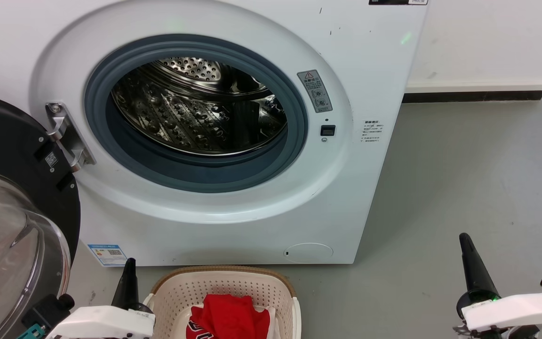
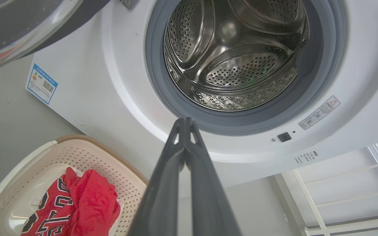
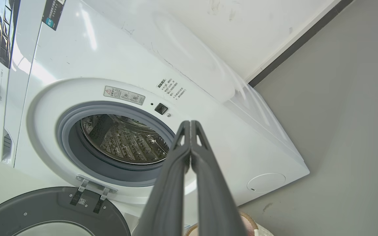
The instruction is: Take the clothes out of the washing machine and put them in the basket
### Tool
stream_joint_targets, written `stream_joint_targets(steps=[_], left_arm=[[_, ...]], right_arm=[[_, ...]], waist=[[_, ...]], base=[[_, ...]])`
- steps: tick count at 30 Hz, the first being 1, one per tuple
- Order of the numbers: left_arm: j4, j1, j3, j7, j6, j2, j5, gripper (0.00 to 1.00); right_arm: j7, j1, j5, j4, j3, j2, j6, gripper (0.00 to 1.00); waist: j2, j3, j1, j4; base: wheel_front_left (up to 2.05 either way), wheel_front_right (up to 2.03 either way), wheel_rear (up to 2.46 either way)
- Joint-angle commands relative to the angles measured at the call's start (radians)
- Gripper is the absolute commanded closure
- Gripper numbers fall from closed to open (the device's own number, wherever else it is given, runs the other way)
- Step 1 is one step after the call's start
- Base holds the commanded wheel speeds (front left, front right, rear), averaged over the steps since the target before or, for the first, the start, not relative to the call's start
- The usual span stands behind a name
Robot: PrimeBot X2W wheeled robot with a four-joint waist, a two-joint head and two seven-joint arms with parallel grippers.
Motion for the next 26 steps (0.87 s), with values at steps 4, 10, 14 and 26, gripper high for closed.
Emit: stream_joint_targets(steps=[4, 10, 14, 26], left_arm=[[-0.002, -0.033, 0.009, 0.018, -0.014, 0.001, -0.085, 1.00], [0.003, -0.041, 0.012, 0.034, -0.021, 0.001, -0.145, 1.00], [0.006, -0.049, 0.015, 0.044, -0.027, 0.001, -0.192, 1.00], [0.016, -0.069, 0.022, 0.075, -0.042, 0.001, -0.321, 1.00]], right_arm=[[0.017, -0.035, 0.084, 0.005, -0.009, -0.008, 0.000, 1.00], [0.032, -0.044, 0.142, 0.014, -0.014, -0.008, 0.000, 1.00], [0.043, -0.052, 0.187, 0.021, -0.019, -0.008, 0.000, 1.00], [0.074, -0.072, 0.312, 0.040, -0.031, -0.008, 0.000, 1.00]], waist=[[-0.0001, 0.001, 0.0000, 0.002], [-0.0001, 0.001, 0.0000, 0.003], [-0.0001, 0.002, 0.0000, 0.005], [-0.0001, 0.004, 0.0000, 0.009]], base=[[0.00, 0.00, 0.00], [0.00, 0.00, 0.00], [0.00, 0.00, 0.00], [0.00, 0.00, 0.00]])
